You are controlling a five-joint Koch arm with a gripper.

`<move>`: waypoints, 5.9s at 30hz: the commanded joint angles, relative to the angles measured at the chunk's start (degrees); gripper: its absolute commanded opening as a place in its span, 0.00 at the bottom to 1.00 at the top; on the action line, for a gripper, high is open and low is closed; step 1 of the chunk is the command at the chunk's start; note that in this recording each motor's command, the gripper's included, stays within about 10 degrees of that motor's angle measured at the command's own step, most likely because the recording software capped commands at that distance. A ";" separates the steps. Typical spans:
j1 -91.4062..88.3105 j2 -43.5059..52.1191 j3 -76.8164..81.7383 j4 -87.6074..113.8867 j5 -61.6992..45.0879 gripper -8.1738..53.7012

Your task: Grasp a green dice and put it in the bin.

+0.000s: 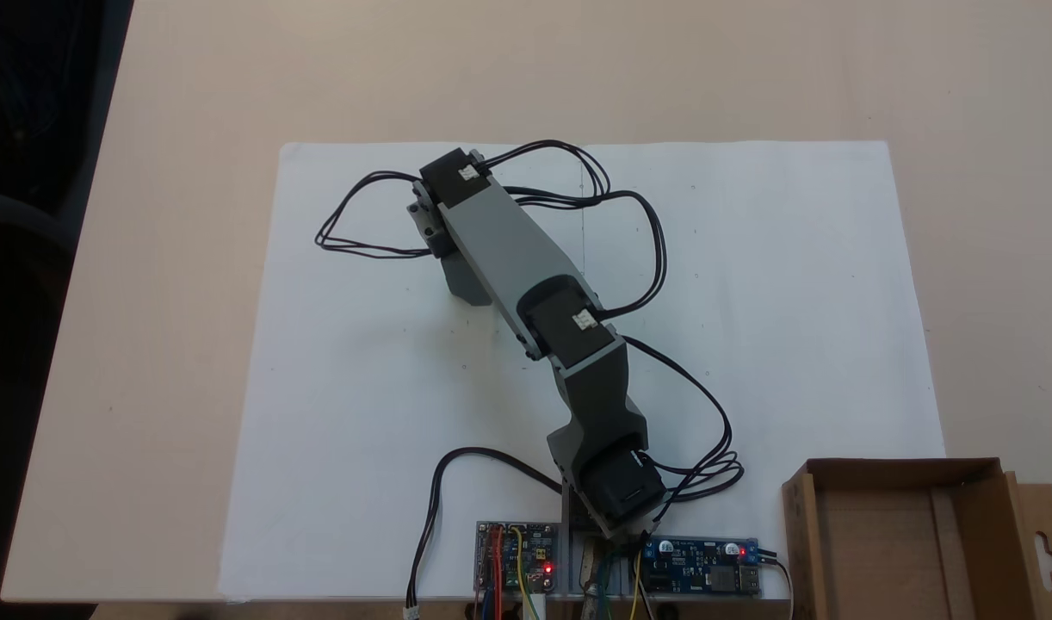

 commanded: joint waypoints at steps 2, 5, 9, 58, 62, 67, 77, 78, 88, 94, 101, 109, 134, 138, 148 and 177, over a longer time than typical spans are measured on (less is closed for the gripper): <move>-0.53 0.70 -2.90 -1.93 5.10 0.85; -0.44 0.09 -2.90 -2.20 5.36 0.85; -0.53 -0.44 -2.90 -2.46 6.06 0.85; -2.64 -8.53 -2.90 -7.38 8.88 0.75; -2.72 -8.79 -2.90 -7.21 8.96 0.73; -2.72 -8.88 -2.90 -6.68 9.84 0.59; -2.55 -8.88 -2.90 -6.50 10.46 0.57; -2.55 -8.88 -2.90 -6.50 10.46 0.57; -1.23 -8.79 -2.81 -6.86 11.25 0.32; 2.64 -6.42 -2.90 -6.94 10.90 0.32; 16.70 1.32 -4.04 -8.09 9.05 0.32; 45.53 4.22 -14.94 -8.09 -5.98 0.32; 108.90 16.44 -14.85 -3.25 -40.17 0.32; 117.33 16.26 -14.50 -1.14 -43.51 0.32; 130.25 13.62 -14.59 -1.49 -50.62 0.32; 139.04 2.11 -14.59 -8.70 -57.74 0.81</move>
